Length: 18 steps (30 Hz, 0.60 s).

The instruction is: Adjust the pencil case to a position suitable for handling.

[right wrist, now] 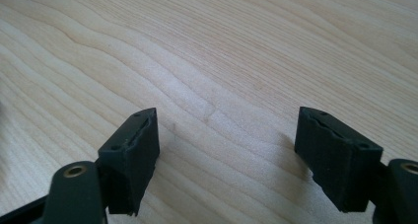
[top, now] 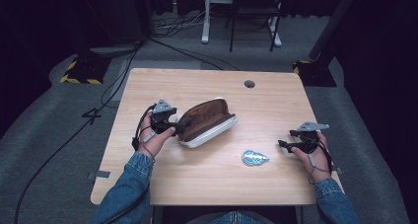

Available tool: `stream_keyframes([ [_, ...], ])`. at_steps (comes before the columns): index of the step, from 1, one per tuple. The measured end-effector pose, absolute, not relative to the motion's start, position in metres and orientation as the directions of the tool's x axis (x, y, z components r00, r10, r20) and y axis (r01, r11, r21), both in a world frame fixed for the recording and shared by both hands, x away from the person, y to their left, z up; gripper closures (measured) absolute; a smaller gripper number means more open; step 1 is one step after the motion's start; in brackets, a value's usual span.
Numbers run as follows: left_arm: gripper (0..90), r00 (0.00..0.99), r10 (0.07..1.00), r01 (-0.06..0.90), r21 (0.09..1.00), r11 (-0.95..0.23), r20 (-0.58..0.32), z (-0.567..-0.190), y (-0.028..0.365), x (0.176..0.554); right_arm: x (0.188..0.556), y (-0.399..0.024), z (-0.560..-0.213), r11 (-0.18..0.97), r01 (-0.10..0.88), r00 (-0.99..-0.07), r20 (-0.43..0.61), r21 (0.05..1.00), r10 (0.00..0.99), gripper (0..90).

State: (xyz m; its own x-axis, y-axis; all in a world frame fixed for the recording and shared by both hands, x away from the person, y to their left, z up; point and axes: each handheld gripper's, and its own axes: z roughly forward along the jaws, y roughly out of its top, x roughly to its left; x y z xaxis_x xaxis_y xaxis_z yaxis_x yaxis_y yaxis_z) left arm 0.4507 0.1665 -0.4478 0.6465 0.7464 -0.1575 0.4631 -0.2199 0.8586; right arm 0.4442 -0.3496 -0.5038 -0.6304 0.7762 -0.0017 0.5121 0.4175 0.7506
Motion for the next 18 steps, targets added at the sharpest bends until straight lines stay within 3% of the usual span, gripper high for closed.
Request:
stream_keyframes([
  [13, 25.2, 0.646, 0.750, 0.503, 0.819, -0.278, -0.143, -0.466, 0.156, 0.464, 0.444, -0.350, -0.504, 0.418, 0.512, -0.631, -0.002, 0.751, 0.776, 25.2],
  [18, 35.2, 0.644, 0.747, 0.524, 0.806, -0.275, -0.164, -0.470, 0.155, 0.466, 0.444, -0.350, -0.504, 0.418, 0.512, -0.631, -0.002, 0.751, 0.776, 25.2],
])
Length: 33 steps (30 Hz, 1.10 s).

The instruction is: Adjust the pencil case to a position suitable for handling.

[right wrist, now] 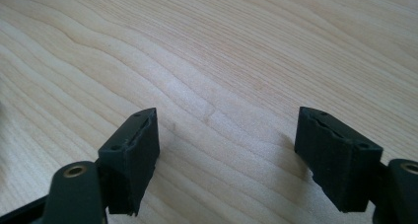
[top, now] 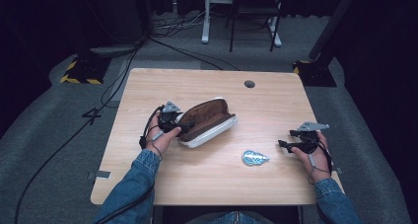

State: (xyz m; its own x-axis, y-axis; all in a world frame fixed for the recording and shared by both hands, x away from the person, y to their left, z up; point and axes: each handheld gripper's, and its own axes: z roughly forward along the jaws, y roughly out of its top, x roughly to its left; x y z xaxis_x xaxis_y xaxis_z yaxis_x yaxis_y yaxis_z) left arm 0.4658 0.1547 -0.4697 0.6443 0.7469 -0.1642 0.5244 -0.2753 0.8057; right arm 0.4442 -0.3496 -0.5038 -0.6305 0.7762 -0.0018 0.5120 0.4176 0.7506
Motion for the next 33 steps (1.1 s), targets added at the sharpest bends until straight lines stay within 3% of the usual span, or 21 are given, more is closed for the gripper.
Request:
stream_keyframes([
  [6, 49.1, 0.646, 0.732, 0.549, 0.797, -0.253, -0.213, -0.473, 0.155, 0.469, 0.444, -0.350, -0.504, 0.418, 0.512, -0.630, -0.002, 0.751, 0.776, 25.3],
  [11, 75.9, 0.648, 0.720, 0.565, 0.790, -0.237, -0.247, -0.473, 0.159, 0.469, 0.444, -0.350, -0.504, 0.419, 0.511, -0.631, -0.004, 0.751, 0.776, 25.3],
  [12, 77.9, 0.650, 0.718, 0.564, 0.790, -0.238, -0.248, -0.473, 0.160, 0.469, 0.444, -0.350, -0.504, 0.419, 0.511, -0.631, -0.004, 0.751, 0.776, 25.4],
  [20, 83.4, 0.666, 0.701, 0.560, 0.792, -0.245, -0.255, -0.473, 0.159, 0.468, 0.444, -0.350, -0.504, 0.419, 0.511, -0.631, -0.004, 0.751, 0.775, 25.4],
  [33, 85.1, 0.683, 0.669, 0.557, 0.802, -0.217, -0.293, -0.462, 0.161, 0.459, 0.444, -0.350, -0.504, 0.419, 0.510, -0.632, -0.003, 0.751, 0.775, 25.4],
])
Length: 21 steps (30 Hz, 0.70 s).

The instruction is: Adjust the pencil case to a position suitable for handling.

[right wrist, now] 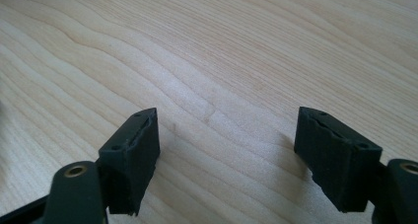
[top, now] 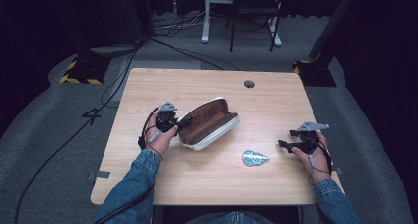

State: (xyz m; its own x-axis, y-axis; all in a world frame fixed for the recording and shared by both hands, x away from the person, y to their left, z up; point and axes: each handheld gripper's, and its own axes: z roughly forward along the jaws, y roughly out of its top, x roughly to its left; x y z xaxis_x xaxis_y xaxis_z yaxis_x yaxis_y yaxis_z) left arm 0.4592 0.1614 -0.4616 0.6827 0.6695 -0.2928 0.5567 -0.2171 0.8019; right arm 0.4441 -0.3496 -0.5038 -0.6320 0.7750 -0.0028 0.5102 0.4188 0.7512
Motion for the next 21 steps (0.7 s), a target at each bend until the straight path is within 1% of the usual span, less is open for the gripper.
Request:
stream_keyframes([
  [9, 85.1, 0.724, 0.638, 0.517, 0.818, -0.252, -0.261, -0.446, 0.162, 0.440, 0.444, -0.350, -0.504, 0.417, 0.511, -0.632, -0.001, 0.751, 0.775, 25.5],
  [13, 85.1, 0.738, 0.634, 0.499, 0.819, -0.284, -0.230, -0.440, 0.162, 0.427, 0.444, -0.350, -0.504, 0.419, 0.510, -0.632, -0.002, 0.751, 0.775, 25.4],
  [21, 85.0, 0.760, 0.611, 0.483, 0.820, -0.306, -0.220, -0.432, 0.166, 0.407, 0.444, -0.350, -0.504, 0.420, 0.510, -0.632, -0.003, 0.750, 0.775, 25.5],
])
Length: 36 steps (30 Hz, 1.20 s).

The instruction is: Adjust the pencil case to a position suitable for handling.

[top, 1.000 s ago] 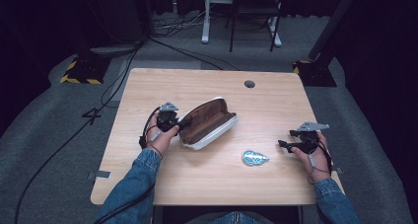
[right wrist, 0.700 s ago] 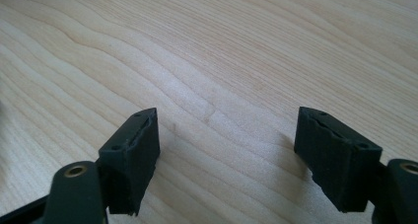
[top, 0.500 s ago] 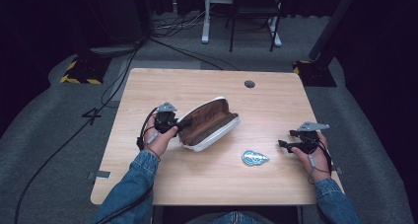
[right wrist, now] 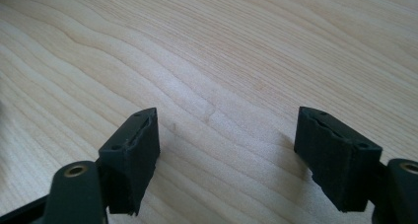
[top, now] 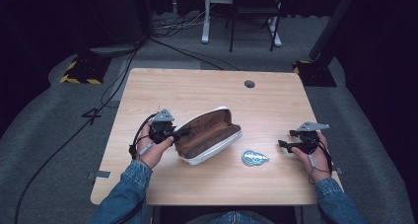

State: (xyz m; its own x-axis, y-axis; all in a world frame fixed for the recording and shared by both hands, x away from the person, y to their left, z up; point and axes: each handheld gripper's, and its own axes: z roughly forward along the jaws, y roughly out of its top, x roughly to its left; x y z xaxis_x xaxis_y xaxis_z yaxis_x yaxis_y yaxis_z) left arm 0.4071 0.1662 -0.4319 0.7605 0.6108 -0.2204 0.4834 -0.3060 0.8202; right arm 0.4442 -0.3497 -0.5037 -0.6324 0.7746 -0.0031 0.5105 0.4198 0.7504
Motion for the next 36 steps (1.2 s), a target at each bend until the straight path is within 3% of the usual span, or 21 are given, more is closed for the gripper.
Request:
stream_keyframes([
  [20, 84.9, 0.829, 0.512, 0.451, 0.811, -0.373, -0.225, -0.429, 0.161, 0.364, 0.444, -0.350, -0.504, 0.420, 0.510, -0.632, -0.004, 0.751, 0.775, 25.4],
  [36, 84.8, 0.865, 0.435, 0.439, 0.797, -0.415, -0.249, -0.442, 0.149, 0.356, 0.444, -0.350, -0.504, 0.420, 0.511, -0.632, -0.003, 0.750, 0.775, 25.4],
])
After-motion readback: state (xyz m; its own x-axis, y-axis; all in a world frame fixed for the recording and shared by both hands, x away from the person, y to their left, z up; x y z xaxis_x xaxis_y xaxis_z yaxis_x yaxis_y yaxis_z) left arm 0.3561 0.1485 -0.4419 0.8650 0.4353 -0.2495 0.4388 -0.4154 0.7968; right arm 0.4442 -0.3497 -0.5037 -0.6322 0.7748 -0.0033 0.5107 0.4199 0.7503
